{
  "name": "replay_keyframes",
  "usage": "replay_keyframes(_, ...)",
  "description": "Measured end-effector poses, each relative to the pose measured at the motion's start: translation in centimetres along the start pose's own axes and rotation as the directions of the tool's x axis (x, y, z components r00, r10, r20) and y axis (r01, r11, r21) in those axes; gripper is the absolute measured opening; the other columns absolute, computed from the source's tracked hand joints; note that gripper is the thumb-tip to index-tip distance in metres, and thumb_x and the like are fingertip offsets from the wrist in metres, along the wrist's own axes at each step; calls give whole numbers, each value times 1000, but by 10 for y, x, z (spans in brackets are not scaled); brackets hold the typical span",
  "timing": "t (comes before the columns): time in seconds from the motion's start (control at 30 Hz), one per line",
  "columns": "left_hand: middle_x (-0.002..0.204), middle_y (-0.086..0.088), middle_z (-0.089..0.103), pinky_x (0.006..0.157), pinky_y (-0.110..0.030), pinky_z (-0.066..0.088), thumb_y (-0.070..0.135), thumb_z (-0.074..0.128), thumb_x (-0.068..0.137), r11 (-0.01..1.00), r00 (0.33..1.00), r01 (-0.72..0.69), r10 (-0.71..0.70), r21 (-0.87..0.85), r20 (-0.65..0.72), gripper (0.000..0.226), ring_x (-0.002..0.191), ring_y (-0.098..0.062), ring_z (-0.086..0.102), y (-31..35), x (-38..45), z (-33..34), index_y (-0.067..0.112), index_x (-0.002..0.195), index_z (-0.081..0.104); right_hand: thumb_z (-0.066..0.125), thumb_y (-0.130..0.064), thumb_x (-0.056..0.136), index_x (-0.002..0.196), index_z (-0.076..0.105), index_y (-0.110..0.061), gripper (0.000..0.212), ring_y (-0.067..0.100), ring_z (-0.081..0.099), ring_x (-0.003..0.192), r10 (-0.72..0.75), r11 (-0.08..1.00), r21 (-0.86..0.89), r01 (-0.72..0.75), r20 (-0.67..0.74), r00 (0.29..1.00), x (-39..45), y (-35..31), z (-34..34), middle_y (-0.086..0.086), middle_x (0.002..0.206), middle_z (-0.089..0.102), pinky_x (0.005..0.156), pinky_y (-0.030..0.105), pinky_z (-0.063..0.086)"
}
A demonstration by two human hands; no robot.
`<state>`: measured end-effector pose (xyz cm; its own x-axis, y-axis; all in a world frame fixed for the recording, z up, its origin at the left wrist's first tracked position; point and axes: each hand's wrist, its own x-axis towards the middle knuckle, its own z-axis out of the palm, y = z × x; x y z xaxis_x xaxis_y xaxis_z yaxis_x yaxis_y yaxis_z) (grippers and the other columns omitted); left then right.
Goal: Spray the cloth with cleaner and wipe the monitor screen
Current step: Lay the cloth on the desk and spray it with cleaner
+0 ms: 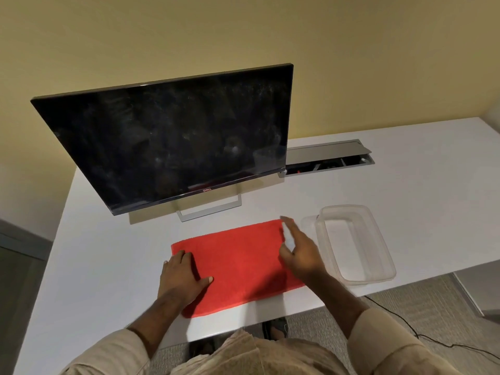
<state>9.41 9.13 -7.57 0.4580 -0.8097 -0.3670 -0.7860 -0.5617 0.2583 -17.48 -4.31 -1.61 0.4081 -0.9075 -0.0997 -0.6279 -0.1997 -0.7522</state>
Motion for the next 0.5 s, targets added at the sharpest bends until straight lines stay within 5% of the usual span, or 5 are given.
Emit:
replay_keyframes(0.07, 159, -6, 35, 121, -45, 29, 72, 66, 76, 1000, 1000, 4, -5, -21, -21, 99, 144, -28, 36, 3, 1, -2, 15, 151, 35, 53, -15, 89, 148, 38, -29, 63, 13, 57, 118, -51, 997, -57, 58, 129, 990, -2, -2, 12, 1, 138, 57, 97, 27, 45)
replay_keyframes(0.13, 161, -6, 33, 122, -45, 28, 69, 67, 77, 1000, 1000, 8, -8, -21, -8, 99, 145, -28, 34, 4, 3, -4, 15, 152, 34, 53, -11, 87, 146, 40, -25, 62, 22, 60, 112, -83, 986, -129, 106, 173, 981, -8, 1, 24, 7, 127, 63, 93, 33, 49)
replay_keyframes(0.23, 162, -6, 30, 123, -44, 26, 66, 70, 76, 1000, 1000, -7, 7, -14, -2, 100, 147, -28, 31, 3, 4, -5, 16, 153, 32, 57, -8, 87, 145, 43, -22, 61, 27, 63, 104, -64, 983, -166, 83, 117, 991, -19, 14, 26, 8, 120, 65, 83, 29, 49)
replay_keyframes(0.37, 165, -5, 24, 124, -42, 24, 63, 73, 75, 999, 999, -35, 36, -6, 6, 104, 150, -27, 26, 3, 6, -5, 16, 156, 27, 62, -16, 91, 150, 36, -28, 66, 21, 58, 123, 2, 983, -184, 10, 66, 998, -30, 34, 12, -4, 144, 54, 96, 27, 45)
replay_keyframes(0.5, 168, -4, 13, 125, -41, 20, 64, 75, 74, 999, 999, -42, 42, -3, 31, 115, 154, -26, 17, 3, 10, -3, 16, 159, 15, 60, -22, 91, 148, 35, -34, 63, 20, 61, 118, 47, 982, -183, -37, 52, 998, -31, 46, -2, -4, 138, 59, 93, 31, 49)
